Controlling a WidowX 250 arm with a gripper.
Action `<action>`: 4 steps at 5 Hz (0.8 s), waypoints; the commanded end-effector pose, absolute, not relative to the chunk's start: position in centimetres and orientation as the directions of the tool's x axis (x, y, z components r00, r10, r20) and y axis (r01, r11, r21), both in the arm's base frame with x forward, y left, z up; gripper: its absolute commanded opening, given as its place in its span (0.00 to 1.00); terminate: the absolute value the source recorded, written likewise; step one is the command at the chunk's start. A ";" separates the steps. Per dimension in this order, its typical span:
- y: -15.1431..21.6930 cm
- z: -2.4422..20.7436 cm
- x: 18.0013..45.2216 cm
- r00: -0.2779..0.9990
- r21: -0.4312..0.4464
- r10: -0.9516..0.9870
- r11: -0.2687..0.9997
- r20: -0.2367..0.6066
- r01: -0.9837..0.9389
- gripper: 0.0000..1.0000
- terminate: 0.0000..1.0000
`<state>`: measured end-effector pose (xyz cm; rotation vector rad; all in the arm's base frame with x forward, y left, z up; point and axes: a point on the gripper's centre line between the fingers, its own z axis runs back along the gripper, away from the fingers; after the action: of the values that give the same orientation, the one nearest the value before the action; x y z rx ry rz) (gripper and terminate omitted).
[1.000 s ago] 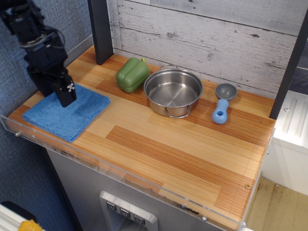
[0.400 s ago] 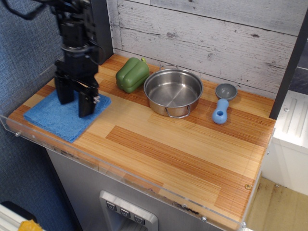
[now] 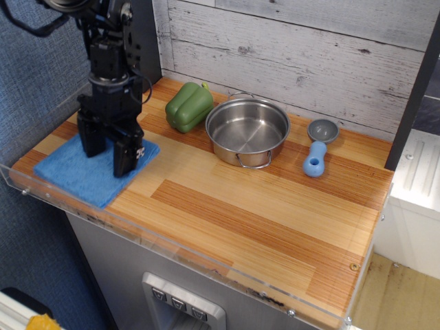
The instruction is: Place the napkin below the pot
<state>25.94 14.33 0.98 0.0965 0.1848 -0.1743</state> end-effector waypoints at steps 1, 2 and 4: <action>13.2 2.5 22.4 0.981 0.083 -0.104 0.989 -0.162 0.119 1.00 0.00; 11.9 2.1 23.3 0.975 0.076 -0.136 0.986 -0.177 0.151 1.00 0.00; 6.1 1.0 27.8 0.964 0.027 -0.207 0.976 -0.168 0.214 1.00 0.00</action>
<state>28.45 6.46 0.59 0.0498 0.1722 -0.2149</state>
